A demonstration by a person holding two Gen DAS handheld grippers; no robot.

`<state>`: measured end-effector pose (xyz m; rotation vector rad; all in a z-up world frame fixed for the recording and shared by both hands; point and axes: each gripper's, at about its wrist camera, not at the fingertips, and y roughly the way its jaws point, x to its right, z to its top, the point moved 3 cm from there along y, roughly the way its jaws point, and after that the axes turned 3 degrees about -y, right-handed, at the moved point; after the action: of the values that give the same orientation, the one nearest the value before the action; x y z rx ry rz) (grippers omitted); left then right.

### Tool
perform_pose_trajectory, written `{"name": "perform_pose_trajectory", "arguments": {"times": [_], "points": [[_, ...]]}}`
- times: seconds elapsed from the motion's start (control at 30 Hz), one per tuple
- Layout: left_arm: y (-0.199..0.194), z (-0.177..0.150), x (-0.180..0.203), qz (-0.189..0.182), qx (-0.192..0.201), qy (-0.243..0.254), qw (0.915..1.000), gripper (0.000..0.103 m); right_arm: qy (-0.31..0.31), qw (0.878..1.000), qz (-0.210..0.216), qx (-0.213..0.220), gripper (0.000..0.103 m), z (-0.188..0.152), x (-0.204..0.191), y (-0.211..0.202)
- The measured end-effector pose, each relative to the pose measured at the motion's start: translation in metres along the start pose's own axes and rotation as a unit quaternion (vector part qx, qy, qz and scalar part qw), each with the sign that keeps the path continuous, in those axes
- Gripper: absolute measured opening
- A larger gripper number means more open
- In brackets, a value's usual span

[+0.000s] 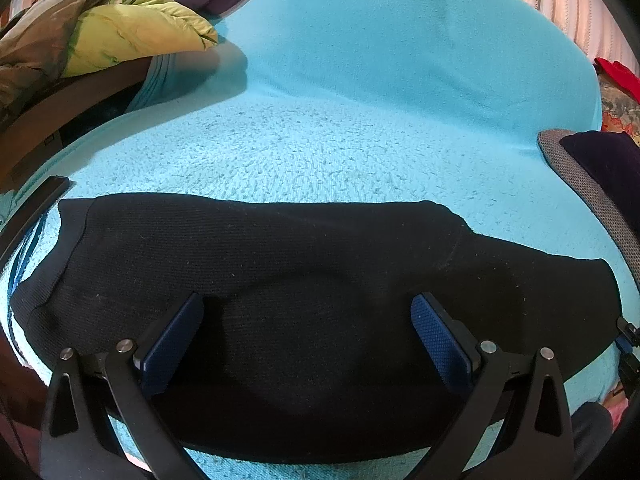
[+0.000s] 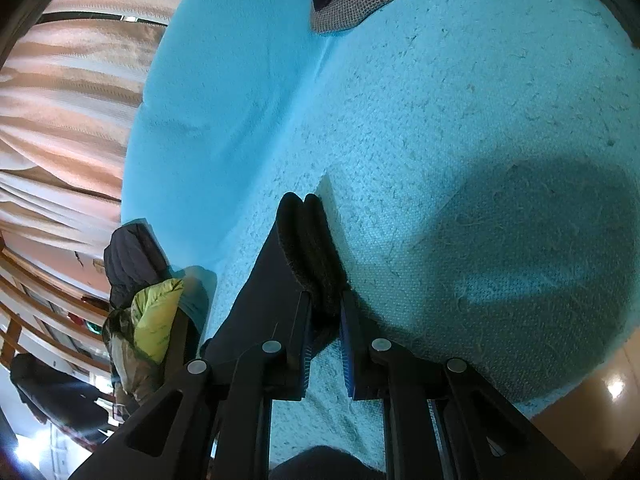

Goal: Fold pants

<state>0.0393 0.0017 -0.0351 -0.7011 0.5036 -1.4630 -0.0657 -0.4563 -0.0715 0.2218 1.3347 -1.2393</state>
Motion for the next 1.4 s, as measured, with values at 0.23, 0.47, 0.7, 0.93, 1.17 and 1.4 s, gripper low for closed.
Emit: {"name": "perform_pose_trajectory", "arguments": {"times": [0.23, 0.47, 0.7, 0.93, 1.17, 1.4], "points": [[0.000, -0.001, 0.002, 0.000, 0.000, -0.001, 1.0000, 0.103, 0.012, 1.000, 0.000, -0.008, 0.010, 0.001, 0.002, 0.000], [0.000, -0.001, 0.002, -0.001, -0.001, -0.003, 1.0000, 0.103, -0.040, 0.998, -0.045, -0.002, 0.008, 0.004, -0.024, 0.000], [-0.005, -0.001, -0.003, -0.015, 0.001, -0.018, 0.9997, 0.103, -0.148, 0.989, 0.001, -0.008, 0.008, -0.005, -0.107, 0.014], [-0.042, 0.018, -0.044, 0.041, 0.094, -0.093, 0.9904, 0.103, -0.272, 0.958, 0.073, -0.052, 0.008, -0.049, -0.208, 0.055], [-0.049, 0.015, -0.066, 0.076, 0.098, -0.123, 0.9846, 0.103, -0.425, 0.889, 0.103, -0.137, 0.008, -0.130, -0.283, 0.106], [-0.050, 0.013, -0.068, 0.076, 0.097, -0.130, 0.9839, 0.103, -0.511, 0.832, 0.074, -0.203, 0.008, -0.191, -0.290, 0.141]]}}
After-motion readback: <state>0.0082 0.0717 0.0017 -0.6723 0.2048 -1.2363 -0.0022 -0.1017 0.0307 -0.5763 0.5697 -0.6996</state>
